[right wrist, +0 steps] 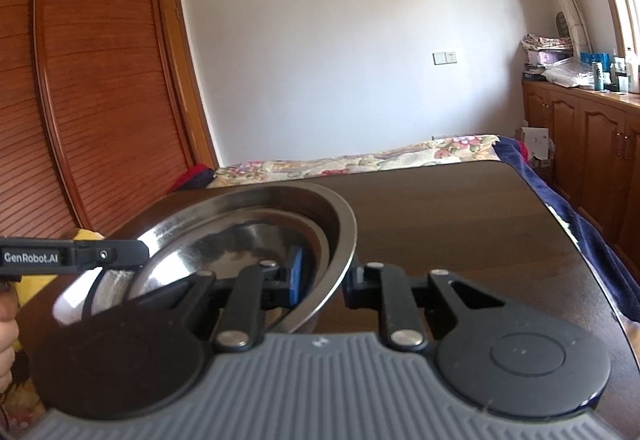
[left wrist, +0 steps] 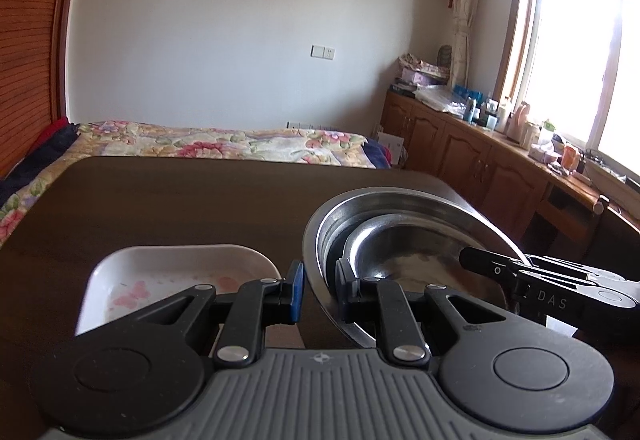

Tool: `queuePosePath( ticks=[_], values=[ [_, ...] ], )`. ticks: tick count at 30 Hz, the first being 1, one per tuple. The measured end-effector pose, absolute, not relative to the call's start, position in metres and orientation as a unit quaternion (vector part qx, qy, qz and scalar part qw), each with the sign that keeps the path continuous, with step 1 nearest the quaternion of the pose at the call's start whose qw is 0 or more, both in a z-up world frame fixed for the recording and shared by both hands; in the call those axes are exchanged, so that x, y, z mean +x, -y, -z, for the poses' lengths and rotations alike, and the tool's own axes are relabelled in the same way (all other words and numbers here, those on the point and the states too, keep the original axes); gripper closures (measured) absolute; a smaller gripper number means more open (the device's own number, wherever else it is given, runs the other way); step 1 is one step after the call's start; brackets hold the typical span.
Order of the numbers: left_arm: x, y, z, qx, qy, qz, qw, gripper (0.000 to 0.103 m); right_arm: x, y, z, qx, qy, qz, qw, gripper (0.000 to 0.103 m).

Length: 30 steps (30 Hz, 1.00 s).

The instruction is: Organize plates and bowls

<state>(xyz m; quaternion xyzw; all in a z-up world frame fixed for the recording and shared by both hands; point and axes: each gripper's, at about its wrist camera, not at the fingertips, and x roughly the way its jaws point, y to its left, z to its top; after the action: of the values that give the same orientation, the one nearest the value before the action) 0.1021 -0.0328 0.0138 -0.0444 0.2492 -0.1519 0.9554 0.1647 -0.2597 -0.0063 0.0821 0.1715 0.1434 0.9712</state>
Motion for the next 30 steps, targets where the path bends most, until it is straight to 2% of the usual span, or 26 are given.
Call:
queuePosePath(
  ticks=[12,30],
  values=[
    [0.082,-0.014,-0.035,-0.056,-0.226,0.112,0.966,0.085,0.172,0.224,-0.005,0.078,-0.169,-0.195,0.963,0.081],
    [0.078,-0.070,-0.025,-0.067,-0.234,0.055,0.968,0.085,0.183,0.167,-0.005,0.046,-0.199,-0.245,0.948,0.081]
  ],
)
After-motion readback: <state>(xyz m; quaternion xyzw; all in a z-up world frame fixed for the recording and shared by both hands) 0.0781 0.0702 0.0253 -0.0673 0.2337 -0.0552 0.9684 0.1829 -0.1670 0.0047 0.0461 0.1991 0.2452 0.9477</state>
